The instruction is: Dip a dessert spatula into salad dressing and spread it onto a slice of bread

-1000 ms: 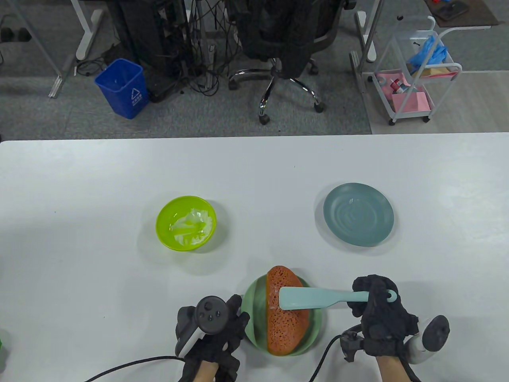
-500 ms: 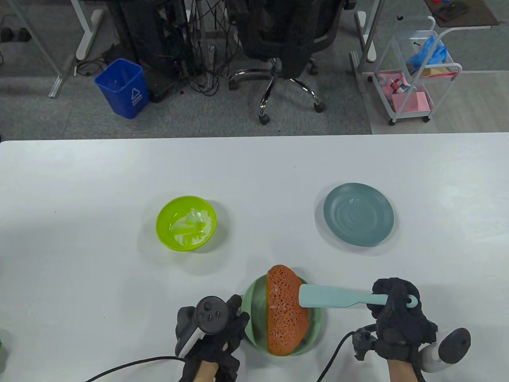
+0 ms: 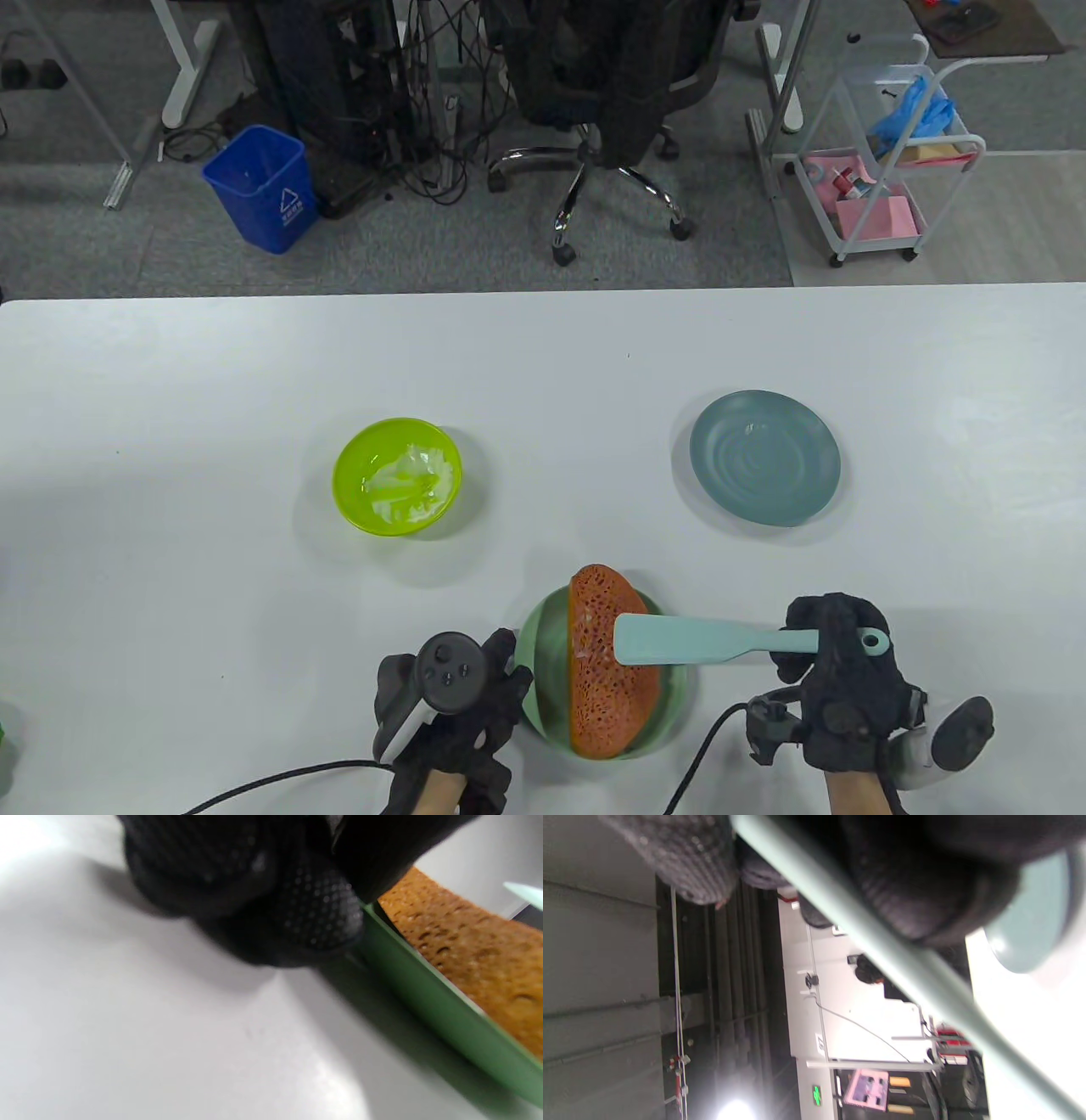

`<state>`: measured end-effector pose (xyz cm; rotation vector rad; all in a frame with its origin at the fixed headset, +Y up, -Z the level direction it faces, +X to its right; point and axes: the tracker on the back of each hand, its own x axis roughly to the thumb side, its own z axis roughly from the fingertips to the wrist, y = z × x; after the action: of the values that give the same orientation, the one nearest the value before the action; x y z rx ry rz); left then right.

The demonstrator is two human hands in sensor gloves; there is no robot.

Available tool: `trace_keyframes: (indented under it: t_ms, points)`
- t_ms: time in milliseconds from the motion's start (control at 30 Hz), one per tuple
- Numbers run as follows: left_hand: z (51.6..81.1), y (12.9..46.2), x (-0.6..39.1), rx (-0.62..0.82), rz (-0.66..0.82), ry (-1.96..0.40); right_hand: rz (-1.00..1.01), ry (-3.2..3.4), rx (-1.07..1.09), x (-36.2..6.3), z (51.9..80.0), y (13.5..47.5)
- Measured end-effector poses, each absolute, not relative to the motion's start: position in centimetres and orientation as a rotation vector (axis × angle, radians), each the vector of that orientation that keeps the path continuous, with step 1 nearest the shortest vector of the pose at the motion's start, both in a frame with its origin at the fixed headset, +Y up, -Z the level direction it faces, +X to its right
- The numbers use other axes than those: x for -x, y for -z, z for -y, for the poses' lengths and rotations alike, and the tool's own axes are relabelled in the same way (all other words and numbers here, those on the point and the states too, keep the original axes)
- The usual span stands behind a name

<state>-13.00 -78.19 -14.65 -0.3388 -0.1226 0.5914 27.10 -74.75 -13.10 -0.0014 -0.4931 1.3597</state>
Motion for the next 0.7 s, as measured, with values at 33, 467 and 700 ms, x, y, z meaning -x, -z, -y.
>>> trace_keyframes:
  t_ms: [33, 467, 700]
  points:
    - [78.2, 14.6, 13.0, 0.338, 0.123, -0.591, 0.477, -1.357, -0.013, -26.9, 74.8, 13.2]
    - [78.2, 14.7, 13.0, 0.340, 0.124, -0.593, 0.317, -1.368, 0.033, -24.7, 76.5, 13.7]
    - [78.2, 14.7, 13.0, 0.341, 0.124, -0.595, 0.328, -1.471, -0.029, -24.3, 75.7, 13.4]
